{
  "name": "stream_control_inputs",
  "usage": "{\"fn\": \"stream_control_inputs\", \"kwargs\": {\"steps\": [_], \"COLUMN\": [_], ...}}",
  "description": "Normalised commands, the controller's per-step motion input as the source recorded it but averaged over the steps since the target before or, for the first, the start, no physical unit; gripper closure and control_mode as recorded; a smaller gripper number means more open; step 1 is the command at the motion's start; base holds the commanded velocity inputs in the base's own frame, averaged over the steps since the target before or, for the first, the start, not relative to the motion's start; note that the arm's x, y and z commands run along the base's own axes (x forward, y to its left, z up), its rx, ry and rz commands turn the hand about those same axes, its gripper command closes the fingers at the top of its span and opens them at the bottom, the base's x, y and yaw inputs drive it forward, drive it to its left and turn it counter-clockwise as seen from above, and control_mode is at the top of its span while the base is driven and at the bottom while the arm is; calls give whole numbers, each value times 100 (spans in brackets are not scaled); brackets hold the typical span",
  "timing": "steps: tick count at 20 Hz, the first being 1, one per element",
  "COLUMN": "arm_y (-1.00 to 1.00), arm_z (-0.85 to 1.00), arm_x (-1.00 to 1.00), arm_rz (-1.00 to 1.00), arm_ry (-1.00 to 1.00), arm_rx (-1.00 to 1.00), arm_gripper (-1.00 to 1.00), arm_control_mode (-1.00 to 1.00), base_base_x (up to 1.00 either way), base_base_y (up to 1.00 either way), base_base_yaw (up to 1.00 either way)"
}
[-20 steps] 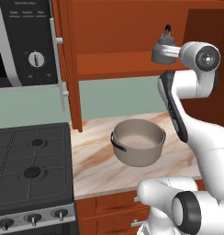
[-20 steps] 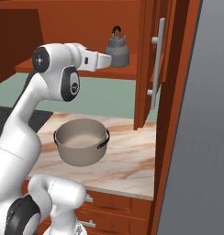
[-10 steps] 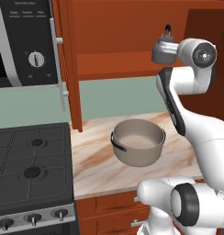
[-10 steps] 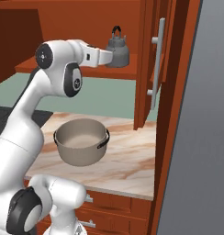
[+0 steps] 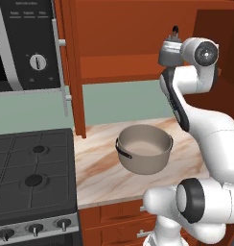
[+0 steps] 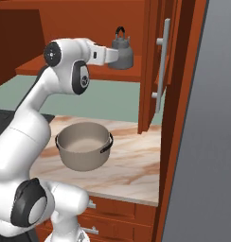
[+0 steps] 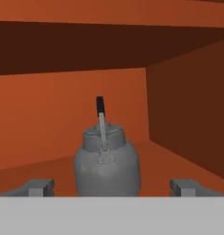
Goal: Pick the kettle from the cabinet and place it on a stove burner. Then pick the pot from the counter and place it on another stove burner. Finally, turn both burners on.
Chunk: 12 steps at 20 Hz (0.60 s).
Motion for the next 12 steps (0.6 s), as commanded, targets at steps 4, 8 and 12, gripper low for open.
{"fn": "stream_control_inputs", "kwargs": {"steps": [4, 8, 12], "arm_y": [-1, -11, -6], "arm_z": [0, 0, 0], "arm_x": [33, 32, 33], "arm_rz": [0, 0, 1], "arm_ry": [0, 0, 0], "arm_rx": [0, 1, 0], "arm_gripper": [-100, -100, -100], "arm_control_mode": [-100, -100, -100], "base_base_x": [0, 0, 0], "base_base_y": [0, 0, 0], "base_base_yaw": [0, 0, 0]}}
